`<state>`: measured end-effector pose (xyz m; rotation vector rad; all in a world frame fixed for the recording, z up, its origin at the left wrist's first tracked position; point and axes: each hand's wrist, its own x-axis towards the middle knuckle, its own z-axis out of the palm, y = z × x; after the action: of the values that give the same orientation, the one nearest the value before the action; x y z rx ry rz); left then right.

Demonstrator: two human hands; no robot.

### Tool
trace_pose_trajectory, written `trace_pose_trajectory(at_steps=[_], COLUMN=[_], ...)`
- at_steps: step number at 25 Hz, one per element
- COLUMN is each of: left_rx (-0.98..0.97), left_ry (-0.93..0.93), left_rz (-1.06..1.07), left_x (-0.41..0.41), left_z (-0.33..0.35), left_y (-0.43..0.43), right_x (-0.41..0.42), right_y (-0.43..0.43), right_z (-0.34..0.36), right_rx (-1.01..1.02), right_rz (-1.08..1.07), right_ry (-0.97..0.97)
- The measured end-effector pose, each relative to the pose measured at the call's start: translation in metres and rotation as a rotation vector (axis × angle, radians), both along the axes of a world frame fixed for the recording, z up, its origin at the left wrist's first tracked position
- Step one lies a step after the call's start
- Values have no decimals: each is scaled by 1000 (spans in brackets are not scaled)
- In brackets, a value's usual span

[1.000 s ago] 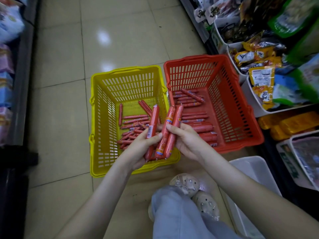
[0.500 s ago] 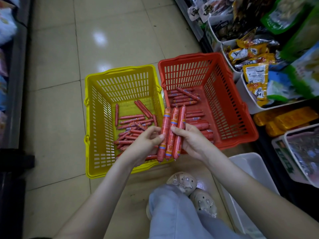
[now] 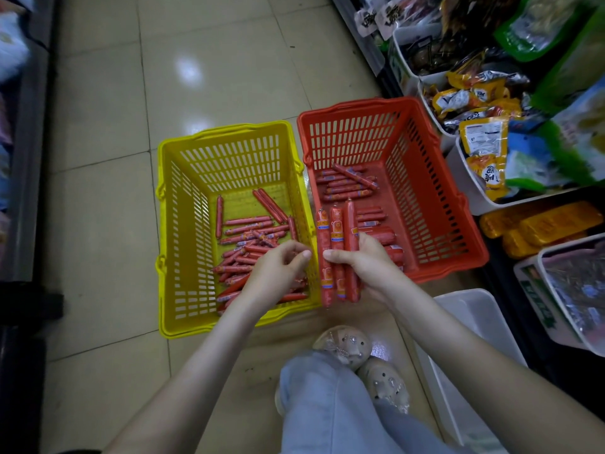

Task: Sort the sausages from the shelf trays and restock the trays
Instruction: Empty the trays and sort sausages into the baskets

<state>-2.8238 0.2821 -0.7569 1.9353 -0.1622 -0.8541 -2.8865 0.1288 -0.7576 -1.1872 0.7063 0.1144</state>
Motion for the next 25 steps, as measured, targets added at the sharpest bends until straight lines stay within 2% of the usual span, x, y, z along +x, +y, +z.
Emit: trace_pose_trajectory(at_steps=[2, 5, 6, 9, 12, 14, 17, 19, 23, 25], left_rx=[97, 225, 245, 286, 345, 413, 456, 419, 352, 245], left_ry=[-165, -386, -457, -668, -921, -1017, -1058, -1083, -1119, -1144], left_rz=[1, -47, -71, -156, -258, -362, -574, -689, -948, -1121], left_x=[5, 16, 21, 32, 41, 39, 8, -25, -115, -167], left_z=[-3, -9, -13, -24, -31, -40, -47, -49, -46, -49], left_y=[-2, -17, -24, -50, -79, -94, -111, -123, -150, -163], right_x=[5, 22, 32, 63, 66, 46, -13, -63, -196, -279], right_y=[-15, -52, -66, -100, -116, -117, -122, -130, -130, -120], right_z=[1, -9, -17, -51, -81, -84, -72, -59, -33, -35], right_rx=[-332, -1157, -1345, -1617, -1736, -1745, -1762, -1773, -1608, -1544], right_rz=[39, 281, 373, 637, 761, 764, 579, 430, 142, 18], right_ry=[16, 78, 80, 129, 178, 129, -11, -15, 191, 356])
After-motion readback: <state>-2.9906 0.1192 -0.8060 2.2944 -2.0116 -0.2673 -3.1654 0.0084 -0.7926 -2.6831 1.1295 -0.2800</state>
